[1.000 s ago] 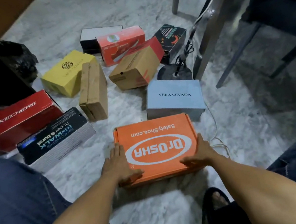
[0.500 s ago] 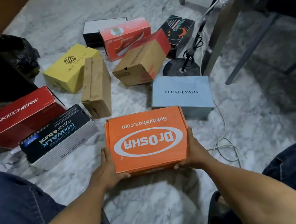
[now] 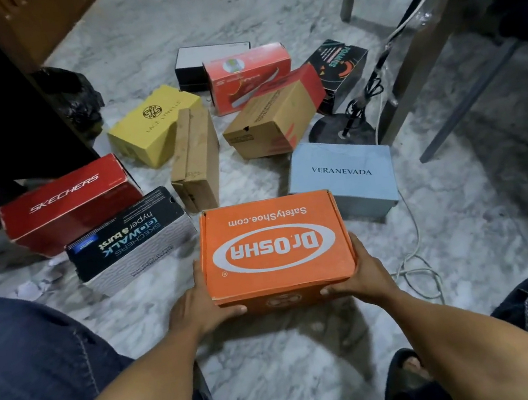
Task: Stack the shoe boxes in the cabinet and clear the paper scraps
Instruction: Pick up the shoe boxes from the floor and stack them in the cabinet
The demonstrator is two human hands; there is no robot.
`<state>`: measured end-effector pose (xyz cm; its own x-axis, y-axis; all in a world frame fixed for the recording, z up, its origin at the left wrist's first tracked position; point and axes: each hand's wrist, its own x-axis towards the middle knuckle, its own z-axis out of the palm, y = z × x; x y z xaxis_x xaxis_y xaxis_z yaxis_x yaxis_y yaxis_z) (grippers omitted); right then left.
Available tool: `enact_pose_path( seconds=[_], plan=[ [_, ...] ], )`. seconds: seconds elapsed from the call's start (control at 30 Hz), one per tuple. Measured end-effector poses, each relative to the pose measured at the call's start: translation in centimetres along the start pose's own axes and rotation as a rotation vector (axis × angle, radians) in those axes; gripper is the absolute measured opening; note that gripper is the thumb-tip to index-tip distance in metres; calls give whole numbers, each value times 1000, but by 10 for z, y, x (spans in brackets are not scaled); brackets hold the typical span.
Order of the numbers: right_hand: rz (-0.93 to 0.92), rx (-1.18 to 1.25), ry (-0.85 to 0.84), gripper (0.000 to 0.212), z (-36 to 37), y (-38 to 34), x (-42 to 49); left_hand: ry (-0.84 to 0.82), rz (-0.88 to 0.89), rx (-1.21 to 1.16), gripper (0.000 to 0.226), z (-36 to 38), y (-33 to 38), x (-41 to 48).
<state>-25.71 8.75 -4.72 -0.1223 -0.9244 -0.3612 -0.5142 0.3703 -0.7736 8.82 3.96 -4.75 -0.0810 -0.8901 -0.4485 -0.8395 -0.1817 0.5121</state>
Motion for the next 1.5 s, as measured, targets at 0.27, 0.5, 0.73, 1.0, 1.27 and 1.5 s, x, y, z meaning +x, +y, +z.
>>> enact_pose_path(
  seconds=[0.27,0.5,0.73,1.0,1.27,1.5],
  plan=[
    [-119,-14,124,112,-12,-52,-19,271,88,-45,133,-56,21,-31],
    [-284,-13,276,120,-18,-179,-16,586,101,78,123,-188,44,-63],
    [-526,-30,290,127,-14,-311,-27,859,127,114,116,-297,33,-115],
    [-707,5,154,123,26,-410,-20,989,15,55,113,-342,-29,-147],
    [-769,-9,-85,134,94,-473,14,1038,-263,-12,116,-351,-80,-169],
    [-862,-10,-335,147,146,-520,31,1078,-504,1,108,-354,-104,-210]
  ],
)
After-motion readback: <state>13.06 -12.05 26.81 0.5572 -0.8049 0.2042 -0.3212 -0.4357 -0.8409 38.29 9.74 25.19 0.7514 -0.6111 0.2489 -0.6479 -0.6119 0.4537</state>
